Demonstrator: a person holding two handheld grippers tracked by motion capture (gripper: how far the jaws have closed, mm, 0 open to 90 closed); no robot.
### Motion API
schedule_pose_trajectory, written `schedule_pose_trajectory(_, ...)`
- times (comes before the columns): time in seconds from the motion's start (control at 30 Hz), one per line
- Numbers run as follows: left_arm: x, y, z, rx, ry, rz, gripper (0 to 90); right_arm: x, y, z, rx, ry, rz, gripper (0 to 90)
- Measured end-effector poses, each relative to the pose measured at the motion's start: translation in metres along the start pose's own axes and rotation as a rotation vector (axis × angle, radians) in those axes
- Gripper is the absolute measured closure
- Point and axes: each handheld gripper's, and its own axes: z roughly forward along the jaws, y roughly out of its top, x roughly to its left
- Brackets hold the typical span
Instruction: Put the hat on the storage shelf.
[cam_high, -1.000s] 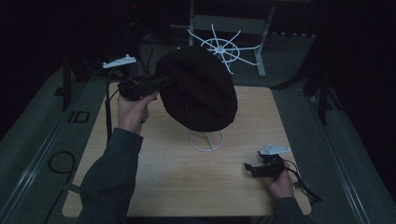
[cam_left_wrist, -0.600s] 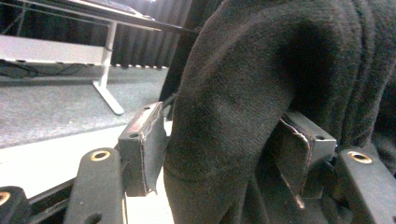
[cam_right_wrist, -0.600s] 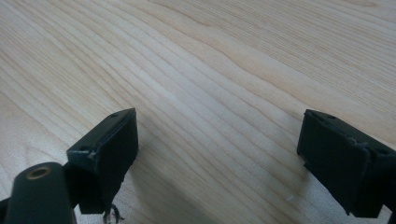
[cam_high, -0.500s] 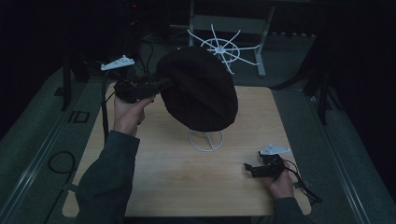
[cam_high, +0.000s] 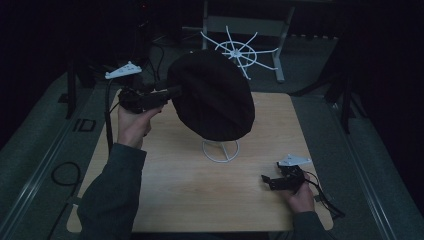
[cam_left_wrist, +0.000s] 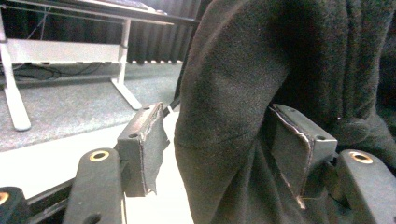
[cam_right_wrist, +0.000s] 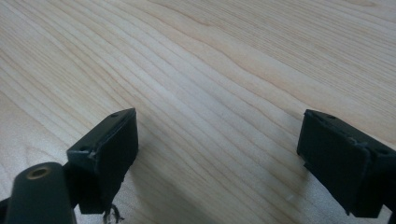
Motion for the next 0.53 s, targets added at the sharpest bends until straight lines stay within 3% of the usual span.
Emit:
schedule_pose_trajectory(0.2, 0.006, -0.007, -0.005, 0.016, 0.016, -0.008, 38.6, 0.000, 0.000, 0.000, 0.000, 0.000, 0.000, 12.4)
schedule_pose_trajectory(0.37, 0.005, -0.010, -0.011, 0.018, -0.018, -0.014, 38.6, 0.000, 0.000, 0.000, 0.000, 0.000, 0.000, 12.4)
schedule_pose_trajectory(0.53, 0.007, -0.014, -0.015, 0.015, -0.006, -0.017, 38.7, 0.000, 0.000, 0.000, 0.000, 0.000, 0.000, 12.4)
